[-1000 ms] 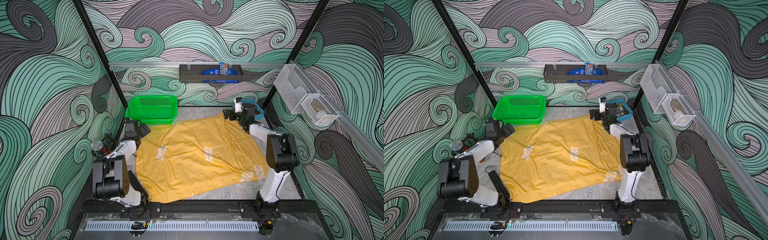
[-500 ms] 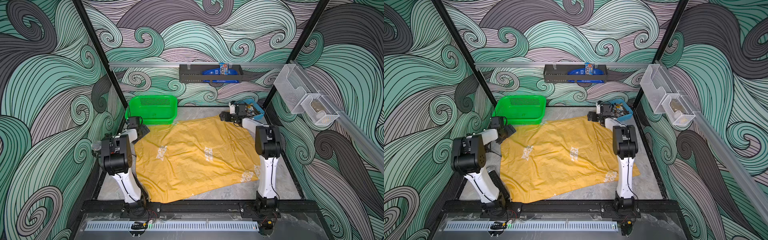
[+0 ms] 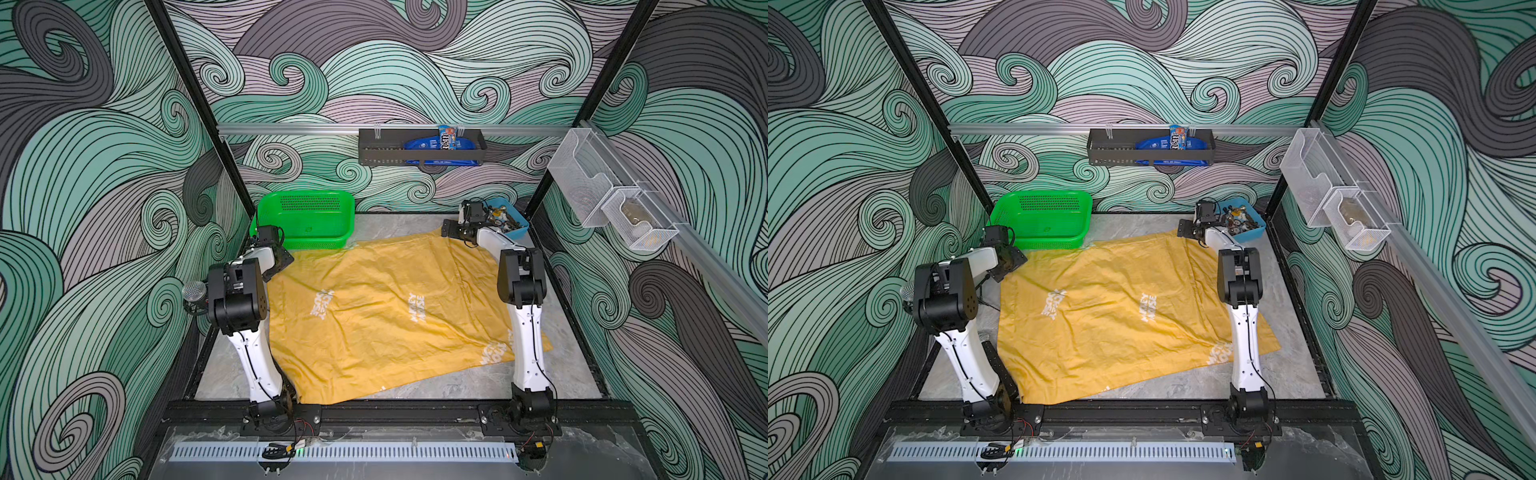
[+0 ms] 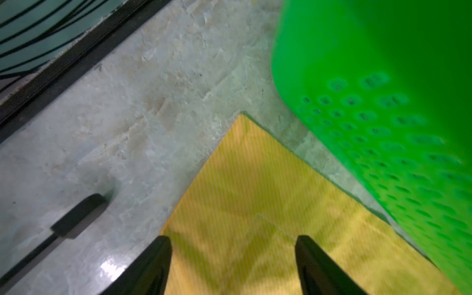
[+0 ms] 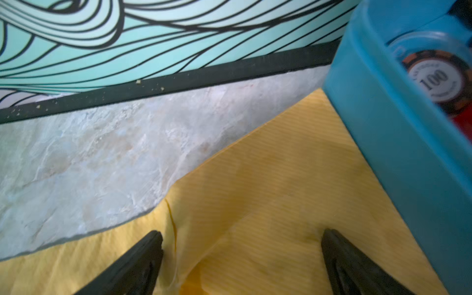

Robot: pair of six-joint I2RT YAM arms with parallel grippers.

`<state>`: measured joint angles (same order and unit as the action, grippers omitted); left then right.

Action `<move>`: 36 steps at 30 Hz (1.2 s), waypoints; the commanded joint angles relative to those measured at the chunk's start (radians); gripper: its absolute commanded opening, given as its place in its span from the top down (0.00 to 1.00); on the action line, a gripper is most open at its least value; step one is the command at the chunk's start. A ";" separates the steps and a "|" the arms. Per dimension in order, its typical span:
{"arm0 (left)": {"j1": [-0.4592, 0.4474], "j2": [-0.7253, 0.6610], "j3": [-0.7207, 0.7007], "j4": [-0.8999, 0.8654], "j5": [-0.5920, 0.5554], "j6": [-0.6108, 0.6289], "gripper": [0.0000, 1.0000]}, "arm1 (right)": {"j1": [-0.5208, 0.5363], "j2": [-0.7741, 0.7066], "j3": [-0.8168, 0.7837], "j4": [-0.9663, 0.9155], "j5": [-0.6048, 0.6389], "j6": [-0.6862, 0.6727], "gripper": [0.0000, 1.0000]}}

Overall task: Roll up the pillowcase
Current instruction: Fold the pillowcase at the center of the board.

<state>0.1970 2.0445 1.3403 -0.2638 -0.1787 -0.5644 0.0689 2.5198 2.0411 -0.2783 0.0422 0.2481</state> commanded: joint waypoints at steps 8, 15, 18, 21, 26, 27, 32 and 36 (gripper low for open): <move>-0.045 0.038 -0.056 -0.094 0.046 0.043 0.56 | 0.029 0.076 0.059 -0.195 0.059 0.039 0.04; -0.056 0.019 -0.098 -0.100 0.044 0.075 0.96 | 0.043 0.090 0.041 -0.213 0.037 0.033 0.30; -0.055 -0.006 -0.098 -0.105 0.035 0.088 1.00 | 0.045 0.084 0.050 -0.212 0.038 0.025 0.43; -0.059 -0.039 -0.094 -0.111 0.027 0.089 1.00 | 0.049 0.080 0.079 -0.211 0.035 0.023 0.53; -0.071 -0.095 -0.110 -0.108 0.002 0.096 1.00 | 0.048 0.073 0.097 -0.211 0.015 0.020 0.73; -0.074 -0.103 -0.113 -0.110 -0.005 0.098 1.00 | 0.050 0.071 0.098 -0.212 0.014 0.018 0.79; -0.089 -0.158 -0.129 -0.101 -0.030 0.108 1.00 | 0.052 0.033 0.125 -0.211 0.008 0.009 0.98; -0.105 -0.222 -0.136 -0.088 -0.080 0.115 1.00 | 0.053 -0.028 0.148 -0.210 0.007 -0.004 1.00</move>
<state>0.1062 1.8908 1.1980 -0.3359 -0.2089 -0.4702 0.1139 2.5542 2.1612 -0.4656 0.0681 0.2626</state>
